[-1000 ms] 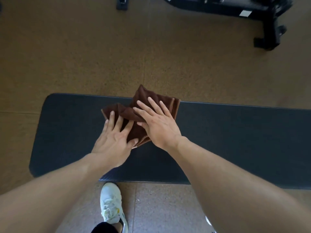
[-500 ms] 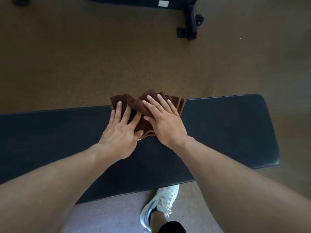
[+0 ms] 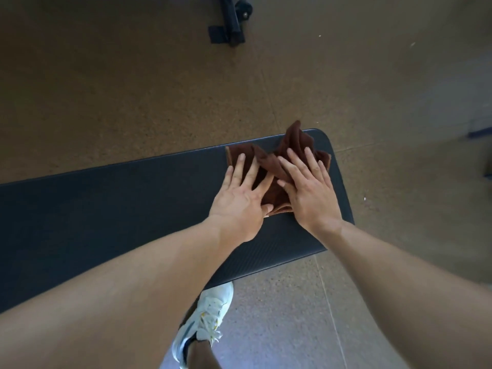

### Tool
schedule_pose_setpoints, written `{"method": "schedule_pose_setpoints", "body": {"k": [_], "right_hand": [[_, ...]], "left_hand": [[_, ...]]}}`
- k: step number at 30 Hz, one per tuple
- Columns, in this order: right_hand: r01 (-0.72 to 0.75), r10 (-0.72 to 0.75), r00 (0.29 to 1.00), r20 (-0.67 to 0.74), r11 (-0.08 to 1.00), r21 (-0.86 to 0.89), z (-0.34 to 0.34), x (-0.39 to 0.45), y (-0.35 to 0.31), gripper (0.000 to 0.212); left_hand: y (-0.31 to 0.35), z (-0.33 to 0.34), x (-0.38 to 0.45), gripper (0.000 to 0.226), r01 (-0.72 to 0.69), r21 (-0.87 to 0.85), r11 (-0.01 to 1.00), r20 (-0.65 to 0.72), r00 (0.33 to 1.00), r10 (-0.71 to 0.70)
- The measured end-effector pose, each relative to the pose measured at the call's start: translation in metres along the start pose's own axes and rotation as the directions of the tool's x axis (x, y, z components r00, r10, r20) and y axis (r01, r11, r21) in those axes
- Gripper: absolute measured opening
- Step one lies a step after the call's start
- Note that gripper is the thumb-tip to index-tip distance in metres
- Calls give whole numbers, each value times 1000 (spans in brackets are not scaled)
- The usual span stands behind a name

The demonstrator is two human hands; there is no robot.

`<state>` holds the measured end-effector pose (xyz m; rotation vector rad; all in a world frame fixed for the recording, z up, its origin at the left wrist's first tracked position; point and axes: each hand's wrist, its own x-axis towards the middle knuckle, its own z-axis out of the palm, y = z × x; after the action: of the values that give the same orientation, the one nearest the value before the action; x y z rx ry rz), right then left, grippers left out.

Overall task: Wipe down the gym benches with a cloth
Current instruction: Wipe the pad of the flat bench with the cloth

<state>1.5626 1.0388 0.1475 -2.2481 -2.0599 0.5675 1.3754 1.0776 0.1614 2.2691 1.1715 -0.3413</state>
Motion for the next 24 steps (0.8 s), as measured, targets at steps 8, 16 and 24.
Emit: {"method": "schedule_pose_setpoints", "body": {"k": [8,16,24], "right_hand": [[-430,463,875,-140,877,214,44,-117,-51,48],[-263,289,955,-61,925,274,95,-159,-213,45],[-97,-76,898,434,927,362,93,-175,-385,37]], "left_hand": [[40,49,-81,72,2,-76,997,42,999,1],[-69,90,-230,69,196,-34,980,-83,977,-198],[-178,99,-381,65,504,-442,742,93,848,-521]]}}
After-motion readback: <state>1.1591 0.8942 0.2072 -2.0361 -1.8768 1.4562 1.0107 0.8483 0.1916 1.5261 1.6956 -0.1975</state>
